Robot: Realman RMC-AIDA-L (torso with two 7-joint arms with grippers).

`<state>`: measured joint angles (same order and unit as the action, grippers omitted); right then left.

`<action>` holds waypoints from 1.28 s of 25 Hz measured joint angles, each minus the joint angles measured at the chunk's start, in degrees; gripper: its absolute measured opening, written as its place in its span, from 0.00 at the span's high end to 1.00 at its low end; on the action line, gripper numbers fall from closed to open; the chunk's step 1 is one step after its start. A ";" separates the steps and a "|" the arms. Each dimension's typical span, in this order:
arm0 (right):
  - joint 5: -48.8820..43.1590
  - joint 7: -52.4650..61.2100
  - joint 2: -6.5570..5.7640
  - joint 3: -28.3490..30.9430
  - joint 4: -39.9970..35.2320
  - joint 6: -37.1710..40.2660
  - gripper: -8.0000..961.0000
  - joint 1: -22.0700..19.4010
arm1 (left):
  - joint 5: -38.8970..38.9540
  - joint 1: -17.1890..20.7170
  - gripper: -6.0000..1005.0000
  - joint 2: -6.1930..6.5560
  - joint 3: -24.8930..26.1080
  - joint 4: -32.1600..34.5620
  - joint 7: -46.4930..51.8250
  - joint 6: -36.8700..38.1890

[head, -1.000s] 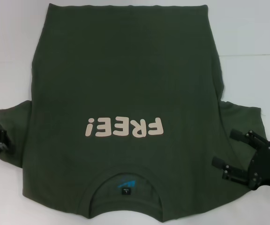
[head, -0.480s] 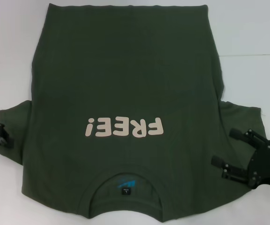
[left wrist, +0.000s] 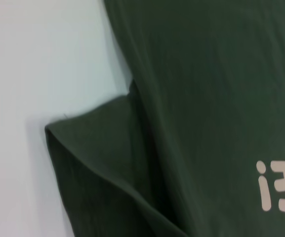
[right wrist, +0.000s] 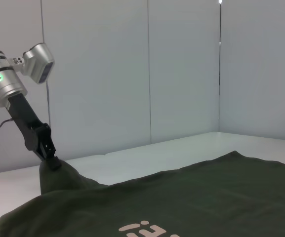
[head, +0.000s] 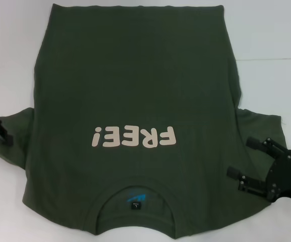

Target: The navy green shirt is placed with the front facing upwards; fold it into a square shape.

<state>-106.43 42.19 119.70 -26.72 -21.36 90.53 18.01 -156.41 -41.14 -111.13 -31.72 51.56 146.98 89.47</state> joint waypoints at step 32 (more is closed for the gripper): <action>-0.01 0.19 0.00 0.00 0.48 0.09 0.04 0.25 | -0.82 -2.81 0.98 4.45 2.15 6.07 0.66 -1.04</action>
<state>-106.43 42.37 119.70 -26.72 -20.88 90.62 18.27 -157.23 -43.95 -106.68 -29.56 57.63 147.64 88.43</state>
